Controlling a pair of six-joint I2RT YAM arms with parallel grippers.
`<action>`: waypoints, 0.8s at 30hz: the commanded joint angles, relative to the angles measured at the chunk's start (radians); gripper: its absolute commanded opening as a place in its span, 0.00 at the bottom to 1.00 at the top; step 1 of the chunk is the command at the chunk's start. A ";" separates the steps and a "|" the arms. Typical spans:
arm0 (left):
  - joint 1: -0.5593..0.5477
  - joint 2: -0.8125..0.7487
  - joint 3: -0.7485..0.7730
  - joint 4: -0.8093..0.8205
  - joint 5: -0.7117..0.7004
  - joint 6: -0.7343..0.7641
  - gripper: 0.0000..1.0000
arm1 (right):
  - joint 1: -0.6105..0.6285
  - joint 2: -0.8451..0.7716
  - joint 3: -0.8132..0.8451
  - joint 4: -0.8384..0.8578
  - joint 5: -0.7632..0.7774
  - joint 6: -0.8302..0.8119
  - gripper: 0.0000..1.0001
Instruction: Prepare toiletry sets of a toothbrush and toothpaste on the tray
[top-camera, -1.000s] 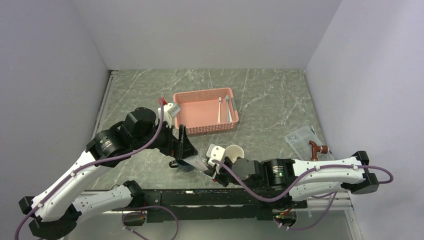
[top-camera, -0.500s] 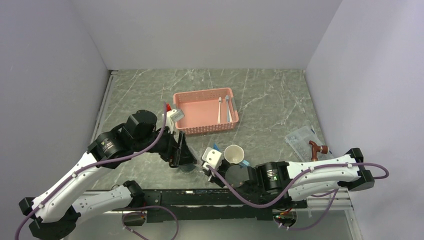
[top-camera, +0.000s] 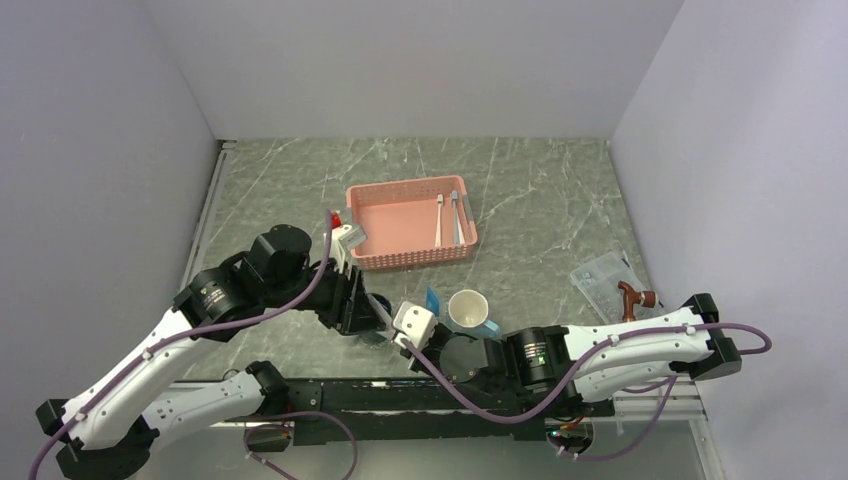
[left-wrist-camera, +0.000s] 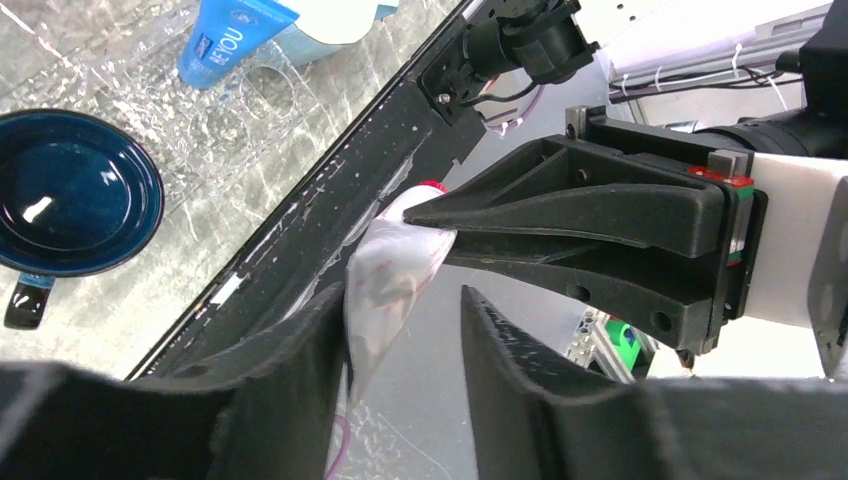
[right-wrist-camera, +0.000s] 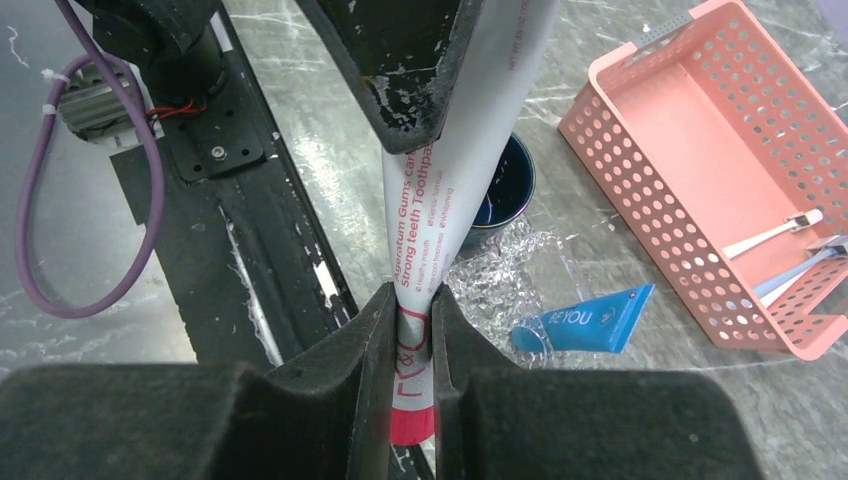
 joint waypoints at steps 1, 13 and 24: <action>0.002 -0.017 -0.010 0.035 0.039 0.009 0.45 | 0.008 -0.008 0.050 0.057 0.048 -0.015 0.10; 0.003 0.001 -0.024 0.058 0.046 0.021 0.00 | 0.011 -0.002 0.036 0.053 0.058 0.001 0.20; 0.003 0.024 0.010 0.024 -0.032 0.054 0.00 | 0.011 -0.058 0.026 -0.044 0.160 0.080 0.60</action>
